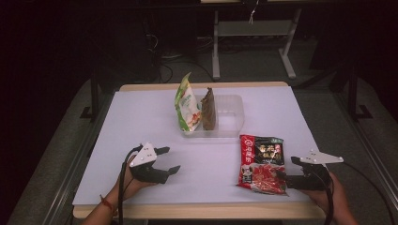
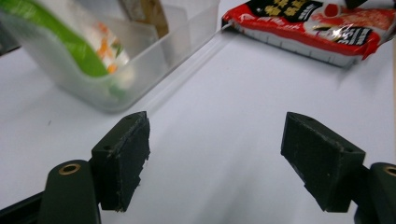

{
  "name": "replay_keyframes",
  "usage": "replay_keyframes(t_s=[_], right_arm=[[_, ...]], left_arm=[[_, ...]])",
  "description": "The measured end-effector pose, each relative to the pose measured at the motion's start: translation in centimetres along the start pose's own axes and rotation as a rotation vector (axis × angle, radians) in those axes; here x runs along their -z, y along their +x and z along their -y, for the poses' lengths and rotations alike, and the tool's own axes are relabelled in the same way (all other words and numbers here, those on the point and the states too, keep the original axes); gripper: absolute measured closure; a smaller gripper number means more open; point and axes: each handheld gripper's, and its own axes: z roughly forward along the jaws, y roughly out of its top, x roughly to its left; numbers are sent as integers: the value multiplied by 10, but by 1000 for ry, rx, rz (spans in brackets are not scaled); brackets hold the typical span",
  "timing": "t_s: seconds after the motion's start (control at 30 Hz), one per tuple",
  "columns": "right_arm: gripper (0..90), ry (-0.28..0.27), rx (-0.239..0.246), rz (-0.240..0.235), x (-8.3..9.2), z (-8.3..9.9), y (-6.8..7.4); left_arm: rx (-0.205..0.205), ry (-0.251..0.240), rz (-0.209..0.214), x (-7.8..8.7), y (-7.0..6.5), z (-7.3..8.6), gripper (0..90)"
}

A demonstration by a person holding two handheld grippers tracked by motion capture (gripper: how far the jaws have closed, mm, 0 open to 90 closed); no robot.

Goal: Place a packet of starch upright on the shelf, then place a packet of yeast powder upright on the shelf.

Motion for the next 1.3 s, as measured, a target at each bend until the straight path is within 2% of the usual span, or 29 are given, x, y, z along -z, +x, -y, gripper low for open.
replay_keyframes(t_s=[0.17,0.23,0.3,0.43,0.5,0.57,0.63,0.77,0.87,0.93,0.97,1.03,1.07,1.17,1.23,1.3], right_arm=[[201,-3,16,-16,2,-2,0],[218,5,22,-18,2,-2,0],[239,10,15,-35,3,-1,0],[240,9,-6,-38,1,-1,-1],[240,16,-19,-45,-2,-2,-1],[240,28,-25,-51,-6,-1,-1],[240,40,-31,-61,-9,-1,-1],[251,41,-49,-60,-9,0,-1],[274,44,-68,-92,-6,3,-1],[290,48,-68,-92,-6,2,-1],[307,54,-75,-107,-6,2,-1],[294,59,-76,-111,-8,1,-1],[309,61,-78,-114,-8,1,-1],[443,62,-93,-97,-5,1,-4],[577,55,-94,-92,-2,1,-8],[629,54,-110,-91,0,1,-10]], left_arm=[[-7,14,-24,-2,1,6,227],[-5,14,-7,-3,1,6,228],[16,7,6,-3,1,7,228],[15,11,3,-2,0,8,229],[33,7,8,-2,1,9,229],[25,12,3,-1,1,9,230],[29,-3,7,0,1,9,230],[24,-1,11,-2,1,7,231],[23,-6,18,-4,0,5,238],[12,2,16,-4,-2,6,238],[11,5,18,-3,-2,6,238],[12,-1,20,-3,-2,6,242],[13,-3,21,-3,-2,6,243],[15,0,27,-4,-3,6,268],[14,2,32,-4,-3,6,269],[13,1,33,-5,-3,5,269]])
